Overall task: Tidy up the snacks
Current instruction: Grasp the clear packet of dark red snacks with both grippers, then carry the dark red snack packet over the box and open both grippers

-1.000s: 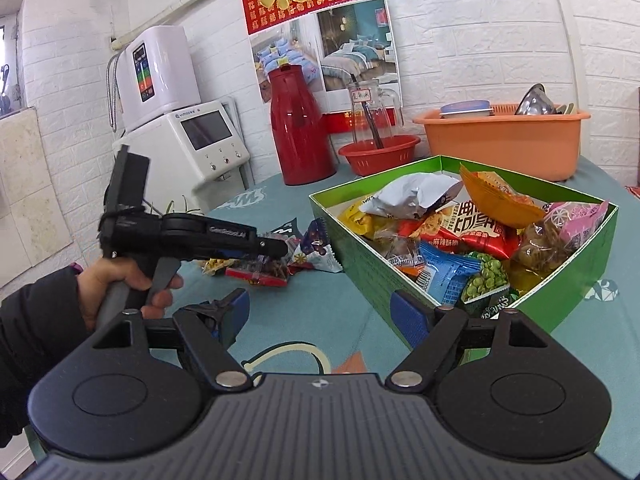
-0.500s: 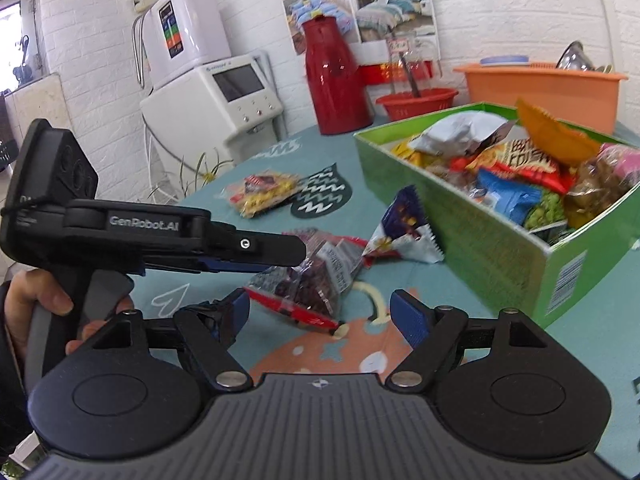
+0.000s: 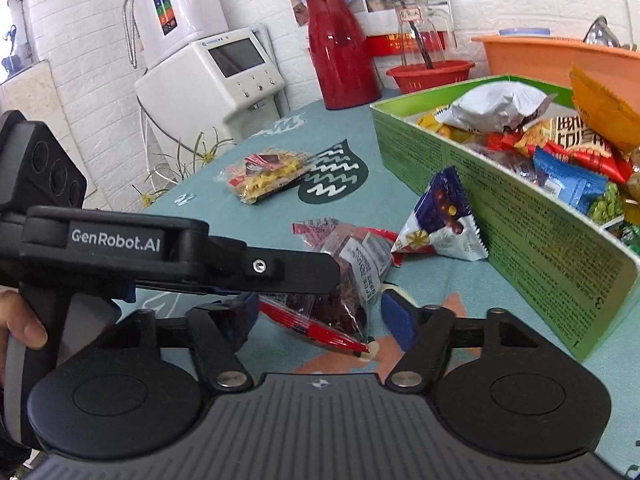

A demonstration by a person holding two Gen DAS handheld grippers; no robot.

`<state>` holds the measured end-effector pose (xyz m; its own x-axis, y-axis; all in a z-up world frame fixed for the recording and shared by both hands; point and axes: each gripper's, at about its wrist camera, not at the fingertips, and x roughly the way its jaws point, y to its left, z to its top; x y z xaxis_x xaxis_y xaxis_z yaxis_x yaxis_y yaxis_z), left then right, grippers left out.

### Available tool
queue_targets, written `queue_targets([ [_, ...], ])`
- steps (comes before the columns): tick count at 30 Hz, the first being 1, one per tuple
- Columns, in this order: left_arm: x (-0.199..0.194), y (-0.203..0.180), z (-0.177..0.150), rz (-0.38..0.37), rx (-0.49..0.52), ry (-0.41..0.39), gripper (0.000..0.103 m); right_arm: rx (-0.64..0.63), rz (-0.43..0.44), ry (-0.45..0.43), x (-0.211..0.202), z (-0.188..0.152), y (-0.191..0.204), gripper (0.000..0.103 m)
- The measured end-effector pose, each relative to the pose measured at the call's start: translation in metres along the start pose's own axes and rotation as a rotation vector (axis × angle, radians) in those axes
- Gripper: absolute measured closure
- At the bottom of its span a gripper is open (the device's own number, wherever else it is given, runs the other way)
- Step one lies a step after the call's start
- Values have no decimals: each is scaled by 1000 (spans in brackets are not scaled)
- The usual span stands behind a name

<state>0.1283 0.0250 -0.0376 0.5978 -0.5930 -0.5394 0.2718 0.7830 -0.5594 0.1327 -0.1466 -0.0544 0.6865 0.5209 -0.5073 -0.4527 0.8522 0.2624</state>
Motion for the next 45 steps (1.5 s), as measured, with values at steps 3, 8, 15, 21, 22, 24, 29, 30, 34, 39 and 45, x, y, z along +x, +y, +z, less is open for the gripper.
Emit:
queue_targets([
  [3,-3,-4,0,-11,5,-9,51,-24,-28,-12,-6,0,1,46],
  [8,-17,-21,4,-23,51,-61,52,-54,-41,-80,-24,9,6,49],
  [15,-38,-53,31,-93,124,-170,54,-111,-49,-232,-57,40,9,50],
  [21,-28,-70,61,-135,154,-233,56,-146,-98,-321,-60,67,0,50],
  [22,-24,-71,65,-143,155,-238,56,-146,-107,-331,-59,70,-3,50],
  [24,-16,-72,75,-163,153,-241,56,-141,-127,-349,-57,76,-10,50],
  [29,11,-78,98,-196,171,-237,56,-115,-177,-378,-49,92,-34,50],
  [30,18,-78,103,-203,169,-233,56,-106,-184,-380,-47,96,-40,50],
  [34,45,-76,118,-215,163,-213,56,-78,-210,-370,-35,106,-62,50],
  [39,74,-68,130,-209,143,-188,56,-46,-235,-346,-17,111,-81,50],
  [45,89,-56,132,-142,129,-177,11,1,-313,-266,1,116,-92,39],
])
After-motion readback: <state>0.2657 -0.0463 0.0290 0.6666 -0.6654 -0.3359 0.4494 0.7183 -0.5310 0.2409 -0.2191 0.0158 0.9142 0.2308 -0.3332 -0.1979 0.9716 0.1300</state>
